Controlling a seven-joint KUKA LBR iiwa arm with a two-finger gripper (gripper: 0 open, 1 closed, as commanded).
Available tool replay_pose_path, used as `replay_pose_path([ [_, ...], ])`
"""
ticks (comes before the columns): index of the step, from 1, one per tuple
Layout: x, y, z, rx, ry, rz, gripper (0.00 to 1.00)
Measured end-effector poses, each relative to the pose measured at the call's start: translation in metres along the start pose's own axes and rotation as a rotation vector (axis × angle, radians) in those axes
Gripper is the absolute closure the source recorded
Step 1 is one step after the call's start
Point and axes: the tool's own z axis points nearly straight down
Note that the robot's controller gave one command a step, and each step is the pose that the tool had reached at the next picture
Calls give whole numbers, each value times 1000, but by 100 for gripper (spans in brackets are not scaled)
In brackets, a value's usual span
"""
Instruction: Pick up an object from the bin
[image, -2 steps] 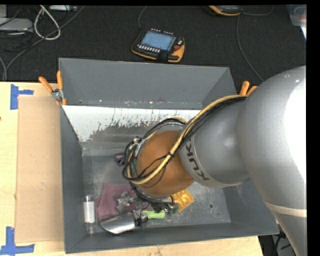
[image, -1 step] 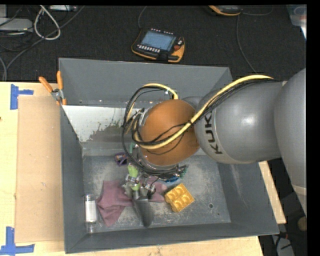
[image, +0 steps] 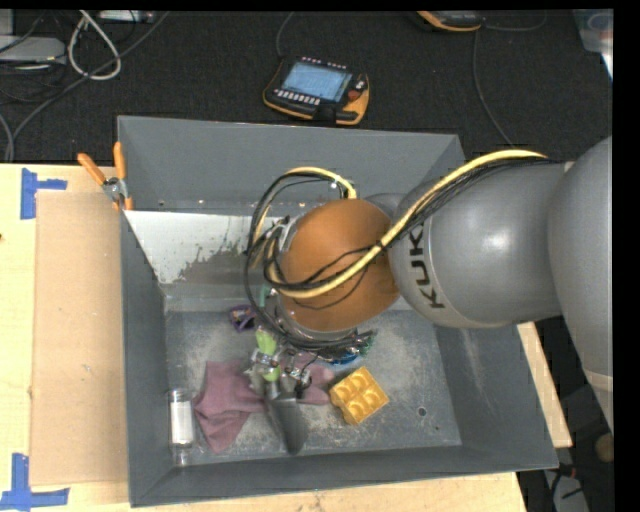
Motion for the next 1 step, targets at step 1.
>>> replay_pose_path([
  [1, 12, 17, -100, -4, 2, -21, 100],
])
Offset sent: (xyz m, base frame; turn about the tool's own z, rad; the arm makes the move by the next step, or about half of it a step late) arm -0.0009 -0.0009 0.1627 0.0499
